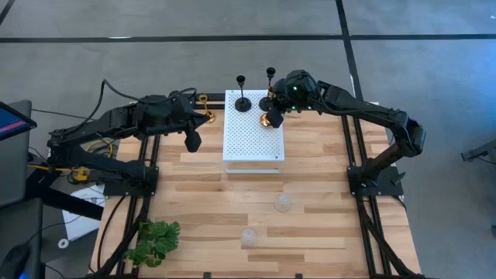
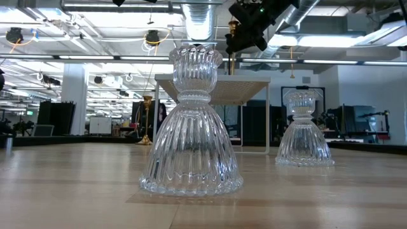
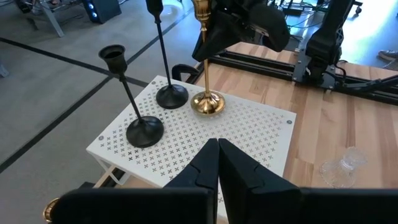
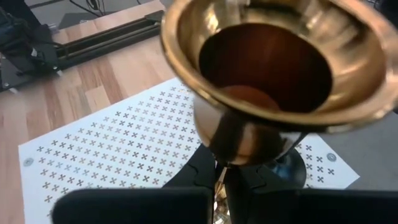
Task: Pick & Place candle stick holders
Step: Put the right gold candle holder on the shelf
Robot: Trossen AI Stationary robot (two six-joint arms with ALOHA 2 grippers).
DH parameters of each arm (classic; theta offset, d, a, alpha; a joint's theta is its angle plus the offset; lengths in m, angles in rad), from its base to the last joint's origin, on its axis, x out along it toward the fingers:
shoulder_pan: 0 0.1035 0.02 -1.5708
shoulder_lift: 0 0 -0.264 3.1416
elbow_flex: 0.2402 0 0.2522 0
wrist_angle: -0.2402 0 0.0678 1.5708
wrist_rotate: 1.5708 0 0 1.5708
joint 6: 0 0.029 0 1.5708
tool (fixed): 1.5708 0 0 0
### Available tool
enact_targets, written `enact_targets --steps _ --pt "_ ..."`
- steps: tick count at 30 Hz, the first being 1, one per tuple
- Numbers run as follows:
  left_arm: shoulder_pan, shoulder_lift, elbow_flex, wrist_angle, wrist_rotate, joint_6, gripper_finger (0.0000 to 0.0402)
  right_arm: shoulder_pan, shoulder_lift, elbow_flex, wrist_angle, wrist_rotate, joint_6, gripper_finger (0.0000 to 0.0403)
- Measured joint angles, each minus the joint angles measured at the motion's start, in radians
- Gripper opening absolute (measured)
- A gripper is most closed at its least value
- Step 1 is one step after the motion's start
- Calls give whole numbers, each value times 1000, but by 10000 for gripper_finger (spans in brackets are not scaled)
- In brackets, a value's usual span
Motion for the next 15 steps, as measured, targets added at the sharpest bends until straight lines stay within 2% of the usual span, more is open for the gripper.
enact_targets --steps 15 --pt "0 0 0 0 0 0 6 0 0 -1 0 0 1 10"
